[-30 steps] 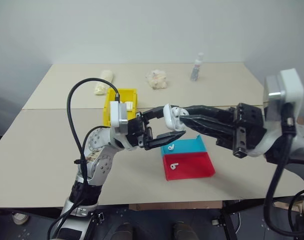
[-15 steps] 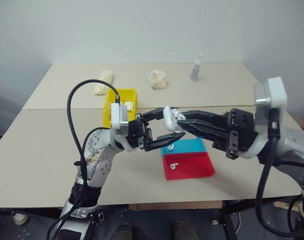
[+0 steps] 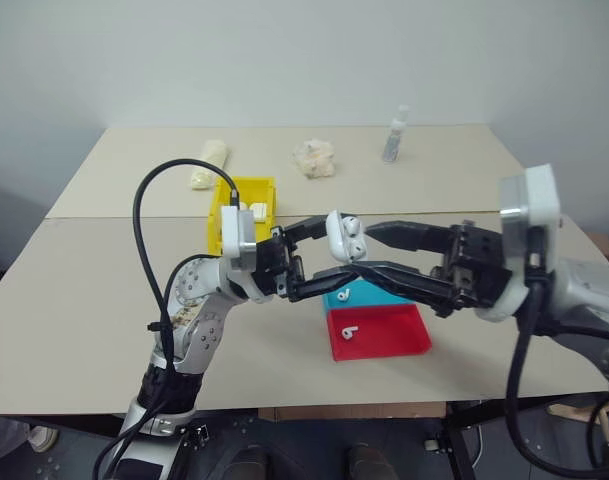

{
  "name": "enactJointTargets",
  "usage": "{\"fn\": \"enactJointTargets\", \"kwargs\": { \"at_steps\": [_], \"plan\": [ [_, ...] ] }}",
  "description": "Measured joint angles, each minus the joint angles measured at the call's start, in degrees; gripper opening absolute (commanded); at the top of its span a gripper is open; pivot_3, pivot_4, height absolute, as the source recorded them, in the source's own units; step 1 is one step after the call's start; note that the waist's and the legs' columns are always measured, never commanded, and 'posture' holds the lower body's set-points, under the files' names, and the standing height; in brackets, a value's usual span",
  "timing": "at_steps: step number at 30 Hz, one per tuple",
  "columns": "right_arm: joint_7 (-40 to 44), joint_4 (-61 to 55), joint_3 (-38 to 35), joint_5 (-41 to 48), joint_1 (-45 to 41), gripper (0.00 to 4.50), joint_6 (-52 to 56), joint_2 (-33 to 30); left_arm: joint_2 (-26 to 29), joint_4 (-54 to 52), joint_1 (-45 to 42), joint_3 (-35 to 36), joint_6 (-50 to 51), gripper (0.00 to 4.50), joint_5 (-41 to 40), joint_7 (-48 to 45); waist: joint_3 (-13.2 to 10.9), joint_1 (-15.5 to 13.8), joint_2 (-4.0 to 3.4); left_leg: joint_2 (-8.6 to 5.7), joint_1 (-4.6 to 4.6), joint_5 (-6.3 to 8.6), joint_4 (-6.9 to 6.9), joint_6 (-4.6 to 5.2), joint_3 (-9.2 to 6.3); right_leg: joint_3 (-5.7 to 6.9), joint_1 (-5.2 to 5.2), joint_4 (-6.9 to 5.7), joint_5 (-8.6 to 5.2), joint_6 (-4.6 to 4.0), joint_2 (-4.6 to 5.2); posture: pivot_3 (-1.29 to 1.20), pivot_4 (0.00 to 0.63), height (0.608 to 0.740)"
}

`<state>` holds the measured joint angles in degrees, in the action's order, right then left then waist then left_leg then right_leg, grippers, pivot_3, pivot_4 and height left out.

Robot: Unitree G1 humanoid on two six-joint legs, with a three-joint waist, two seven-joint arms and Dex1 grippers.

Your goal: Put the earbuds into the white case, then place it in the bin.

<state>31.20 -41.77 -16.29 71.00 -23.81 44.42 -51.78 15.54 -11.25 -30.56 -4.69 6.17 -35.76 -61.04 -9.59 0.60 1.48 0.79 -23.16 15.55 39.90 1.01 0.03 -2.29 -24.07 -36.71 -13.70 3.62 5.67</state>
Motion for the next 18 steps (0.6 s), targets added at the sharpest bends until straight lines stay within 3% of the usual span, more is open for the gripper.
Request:
{"fn": "enactJointTargets", "kwargs": {
  "at_steps": [3,6,12,18],
  "plan": [
    [2.18,0.00,-2.71,0.02,0.10,2.87,-0.01,-2.90,0.38,1.48,-0.07,-0.01,-0.22,2.79,2.00,-0.01,0.00,0.02,0.00,0.00,0.02,0.00,0.01,0.00,0.02,-0.01,0.01,0.04,0.00,0.00,-0.01,0.00,0.150,0.740],
    [2.45,0.57,-3.07,0.21,-2.34,2.30,0.01,-4.99,0.88,3.71,-0.69,-0.87,-0.52,2.79,5.90,1.52,0.00,0.12,0.00,0.00,0.06,0.00,0.02,0.00,0.04,-0.05,0.00,0.08,0.00,0.00,-0.02,0.00,0.150,0.740],
    [1.91,0.84,3.58,-0.30,-13.57,0.21,0.57,-5.75,-0.36,5.90,-1.92,-2.69,-0.67,2.79,10.10,4.85,0.00,0.25,0.00,0.04,0.02,0.00,0.01,0.01,0.01,-0.04,-0.04,0.03,0.00,0.00,-0.05,0.00,0.150,0.740],
    [-0.36,1.17,16.35,-8.31,-19.82,0.21,3.68,-3.00,-2.37,6.95,-3.56,-3.04,-0.92,2.79,12.60,8.23,0.00,0.01,-0.01,0.01,-0.08,0.00,0.02,0.01,0.00,-0.01,-0.09,0.02,0.01,0.00,-0.01,0.00,0.150,0.740]
  ]
}}
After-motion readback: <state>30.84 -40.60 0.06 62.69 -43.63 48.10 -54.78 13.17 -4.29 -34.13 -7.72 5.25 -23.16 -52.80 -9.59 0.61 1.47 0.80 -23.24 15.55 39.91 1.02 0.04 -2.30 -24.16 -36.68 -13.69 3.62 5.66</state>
